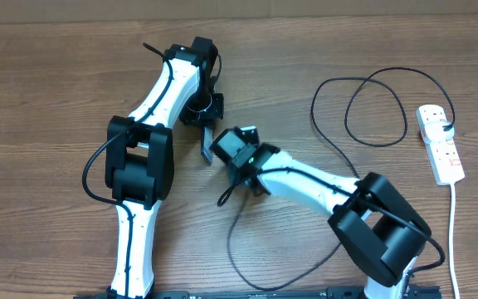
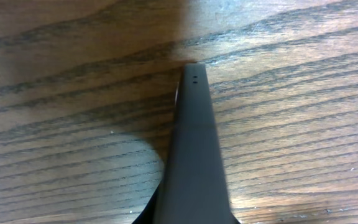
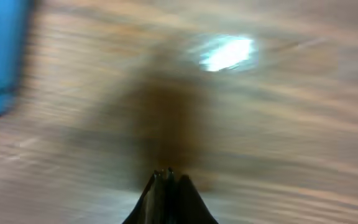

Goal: Plug charger to phone and switch on socket
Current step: 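Close the right gripper on the USB-C plug and lift it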

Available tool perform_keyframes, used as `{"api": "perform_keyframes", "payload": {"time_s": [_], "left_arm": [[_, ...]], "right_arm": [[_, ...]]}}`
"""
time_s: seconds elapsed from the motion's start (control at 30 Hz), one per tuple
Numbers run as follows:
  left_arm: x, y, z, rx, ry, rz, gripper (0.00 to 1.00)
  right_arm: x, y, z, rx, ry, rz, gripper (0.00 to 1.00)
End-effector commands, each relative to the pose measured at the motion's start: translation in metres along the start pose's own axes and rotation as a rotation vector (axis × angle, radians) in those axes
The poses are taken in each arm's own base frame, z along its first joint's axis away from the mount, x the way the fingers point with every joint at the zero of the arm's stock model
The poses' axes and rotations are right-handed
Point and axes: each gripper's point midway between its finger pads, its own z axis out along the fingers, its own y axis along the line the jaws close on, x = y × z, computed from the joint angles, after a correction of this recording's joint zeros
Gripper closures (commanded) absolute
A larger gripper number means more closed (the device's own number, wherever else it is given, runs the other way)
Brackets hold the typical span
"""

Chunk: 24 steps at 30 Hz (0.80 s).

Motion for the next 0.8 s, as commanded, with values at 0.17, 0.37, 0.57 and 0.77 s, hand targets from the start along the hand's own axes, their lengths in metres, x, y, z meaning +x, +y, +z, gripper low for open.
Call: {"api": "perform_keyframes", "payload": {"time_s": [0.17,0.37,0.57,0.77], "left_arm": [[-0.001,-0.005,-0.011,0.023,-0.022,0.027,0.96],[-0.001,-0.005,-0.011,0.022,-0.021,0.027,0.96],[-0.001,-0.005,-0.011,0.022,-0.022,0.027,0.96],[-0.001,-0.005,-0.011,0.022,-0.022,0.027,0.96]], "right_arm": [[-0.038,-0.072,-0.004,0.143,-0.022,0.040,0.96],[-0.035,-0.078,0.007,0.117,0.024,0.069,0.96],[-0.034,-0.078,0.008,0.116,0.030,0.019,0.96],[-0.024,-0.077,0.008,0.102,0.076,0.013,0.84]]}}
